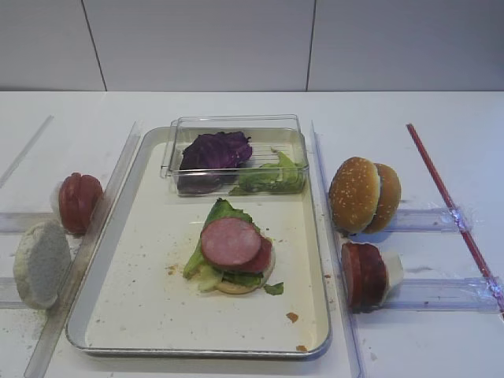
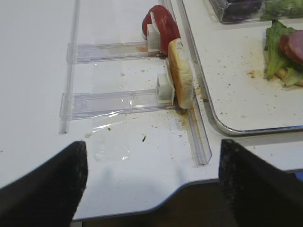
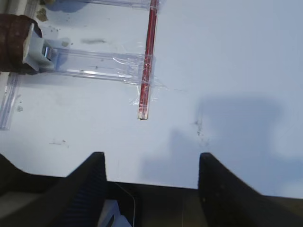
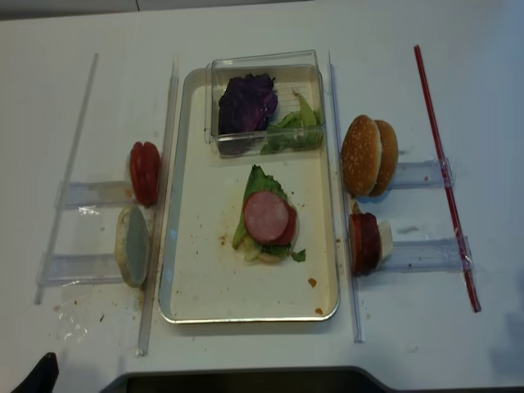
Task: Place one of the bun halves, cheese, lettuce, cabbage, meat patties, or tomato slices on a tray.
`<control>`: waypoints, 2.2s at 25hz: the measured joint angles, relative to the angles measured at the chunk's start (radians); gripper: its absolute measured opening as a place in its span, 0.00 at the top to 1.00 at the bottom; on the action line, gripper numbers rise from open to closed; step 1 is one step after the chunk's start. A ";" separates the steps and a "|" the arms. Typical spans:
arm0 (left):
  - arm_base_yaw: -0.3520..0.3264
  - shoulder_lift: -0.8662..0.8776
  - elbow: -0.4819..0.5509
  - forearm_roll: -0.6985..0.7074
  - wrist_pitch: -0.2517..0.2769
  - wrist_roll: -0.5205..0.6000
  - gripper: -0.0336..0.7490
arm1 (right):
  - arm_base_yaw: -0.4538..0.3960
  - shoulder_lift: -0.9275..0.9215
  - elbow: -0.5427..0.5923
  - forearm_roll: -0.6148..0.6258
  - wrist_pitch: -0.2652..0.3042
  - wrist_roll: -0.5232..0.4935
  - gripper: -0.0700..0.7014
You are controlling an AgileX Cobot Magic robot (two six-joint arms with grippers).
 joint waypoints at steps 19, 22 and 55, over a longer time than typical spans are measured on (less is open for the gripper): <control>0.000 0.000 0.000 0.000 0.000 0.000 0.27 | -0.002 -0.388 0.137 0.007 -0.071 -0.032 0.32; 0.000 0.000 0.000 0.000 0.000 0.000 0.27 | -0.002 -0.411 0.162 0.000 -0.104 -0.038 0.32; 0.000 0.000 0.000 0.000 0.000 0.000 0.27 | -0.099 -0.443 0.166 0.000 -0.117 -0.050 0.32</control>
